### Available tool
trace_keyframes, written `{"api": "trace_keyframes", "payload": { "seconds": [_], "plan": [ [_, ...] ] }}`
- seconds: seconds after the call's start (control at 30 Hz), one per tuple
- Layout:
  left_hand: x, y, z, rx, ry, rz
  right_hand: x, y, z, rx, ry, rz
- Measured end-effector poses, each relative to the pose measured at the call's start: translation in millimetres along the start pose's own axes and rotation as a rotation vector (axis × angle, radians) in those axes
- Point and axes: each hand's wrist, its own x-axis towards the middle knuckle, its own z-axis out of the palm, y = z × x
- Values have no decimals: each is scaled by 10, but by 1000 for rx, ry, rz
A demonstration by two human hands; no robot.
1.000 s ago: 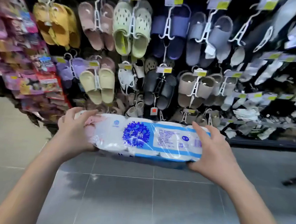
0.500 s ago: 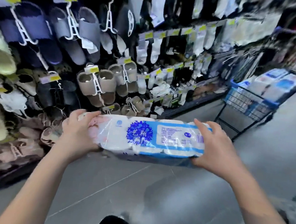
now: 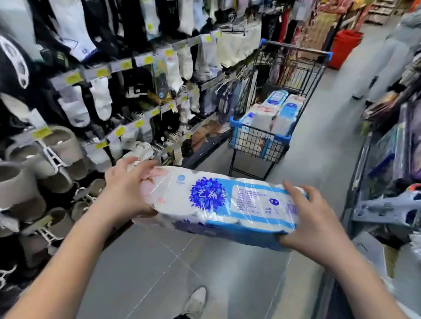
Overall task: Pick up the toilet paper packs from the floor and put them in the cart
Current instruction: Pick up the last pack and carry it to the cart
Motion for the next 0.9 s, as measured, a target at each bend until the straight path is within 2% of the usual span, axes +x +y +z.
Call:
{"api": "trace_keyframes", "payload": {
  "seconds": [0.3, 0.5, 0.7, 0.9],
  "plan": [
    [1803, 577, 330, -43, -96, 207, 1103, 315, -245, -26, 95, 197],
    [2655, 1156, 724, -55, -193, 301, 1586, 789, -435, -16, 133, 302],
    [3264, 1909, 1213, -36, -232, 332, 2102, 1554, -580, 9, 142, 346],
    [3824, 2809, 1858, 12, -196, 313, 2814, 2644, -770, 25, 169, 320]
  ]
}}
